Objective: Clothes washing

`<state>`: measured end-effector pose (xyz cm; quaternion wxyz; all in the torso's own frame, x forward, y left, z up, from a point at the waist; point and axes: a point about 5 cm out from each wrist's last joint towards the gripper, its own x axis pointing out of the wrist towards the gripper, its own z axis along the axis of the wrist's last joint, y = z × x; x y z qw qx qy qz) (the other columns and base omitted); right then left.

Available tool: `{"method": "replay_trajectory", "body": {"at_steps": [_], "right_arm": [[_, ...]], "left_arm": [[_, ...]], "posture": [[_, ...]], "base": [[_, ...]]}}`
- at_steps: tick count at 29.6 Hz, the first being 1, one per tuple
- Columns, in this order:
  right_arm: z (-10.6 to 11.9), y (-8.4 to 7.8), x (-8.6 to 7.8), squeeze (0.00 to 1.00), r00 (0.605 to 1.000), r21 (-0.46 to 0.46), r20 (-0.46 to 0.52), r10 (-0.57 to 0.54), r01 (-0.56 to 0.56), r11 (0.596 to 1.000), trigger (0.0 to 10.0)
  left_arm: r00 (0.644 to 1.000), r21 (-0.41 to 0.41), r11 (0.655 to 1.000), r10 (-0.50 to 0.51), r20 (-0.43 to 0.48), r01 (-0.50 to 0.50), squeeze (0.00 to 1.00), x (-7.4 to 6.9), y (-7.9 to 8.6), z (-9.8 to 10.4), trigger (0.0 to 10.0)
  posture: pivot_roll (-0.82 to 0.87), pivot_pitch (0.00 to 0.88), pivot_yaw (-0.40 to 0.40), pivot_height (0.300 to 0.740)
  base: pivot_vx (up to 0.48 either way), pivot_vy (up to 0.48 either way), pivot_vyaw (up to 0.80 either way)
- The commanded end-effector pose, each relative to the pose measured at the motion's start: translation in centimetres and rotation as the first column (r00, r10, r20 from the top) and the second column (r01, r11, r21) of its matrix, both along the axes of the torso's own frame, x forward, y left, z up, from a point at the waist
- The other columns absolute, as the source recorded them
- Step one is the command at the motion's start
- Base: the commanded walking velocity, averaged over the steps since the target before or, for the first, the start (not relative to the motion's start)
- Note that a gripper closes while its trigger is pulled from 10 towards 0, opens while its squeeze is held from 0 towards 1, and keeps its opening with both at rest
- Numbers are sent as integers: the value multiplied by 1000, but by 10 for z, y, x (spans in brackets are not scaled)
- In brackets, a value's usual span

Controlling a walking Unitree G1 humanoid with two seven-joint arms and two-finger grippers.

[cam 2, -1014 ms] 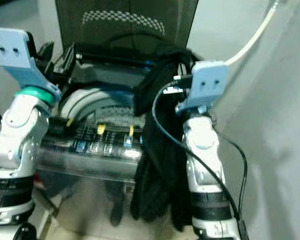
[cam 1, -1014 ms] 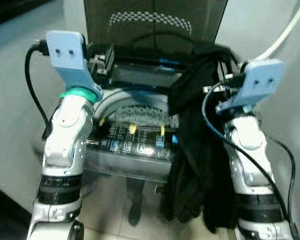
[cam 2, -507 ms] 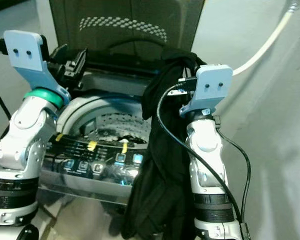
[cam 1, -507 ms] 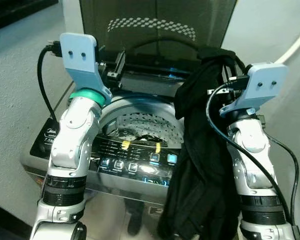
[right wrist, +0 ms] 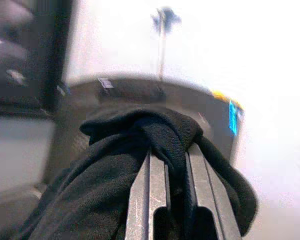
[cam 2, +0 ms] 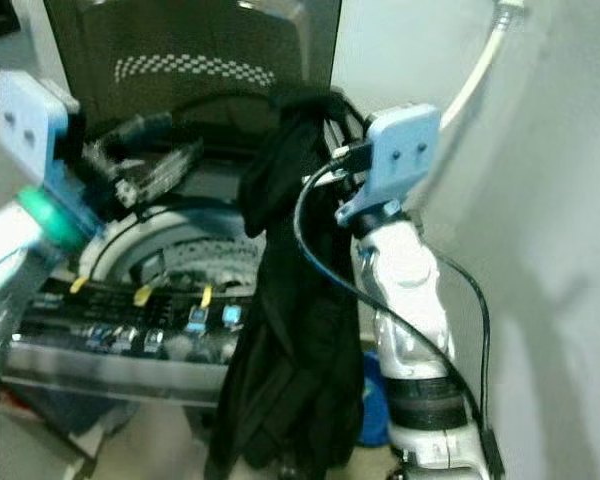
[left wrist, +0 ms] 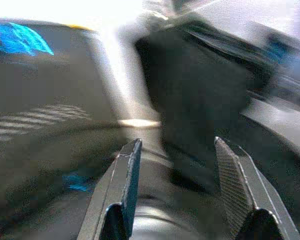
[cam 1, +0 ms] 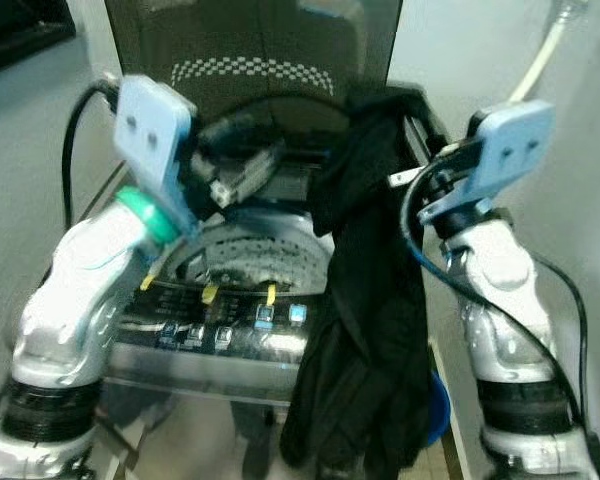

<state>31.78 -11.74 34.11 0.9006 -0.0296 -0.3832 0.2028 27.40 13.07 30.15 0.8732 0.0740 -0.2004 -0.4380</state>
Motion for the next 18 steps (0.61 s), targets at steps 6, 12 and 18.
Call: {"method": "replay_trajectory", "body": {"at_steps": [6,12,18], "right_arm": [[99,14,-13,0,948,60,224,226,-245,968,10000],[148,27,-37,0,851,68,326,411,-455,888,10000],[145,14,-39,0,851,49,308,425,-460,887,10000]], "left_arm": [[944,-132,945,-313,-103,299,0,-11,-55,-10,10000],[914,-187,912,-389,-113,365,0,11,-90,-8,10000],[999,-196,981,2,-48,-12,0,58,-52,10,10000]], "posture": [[19,29,22,740],[7,20,21,740],[-12,16,26,740]], "base": [[0,0,0],[0,0,0],[0,0,0]]}}
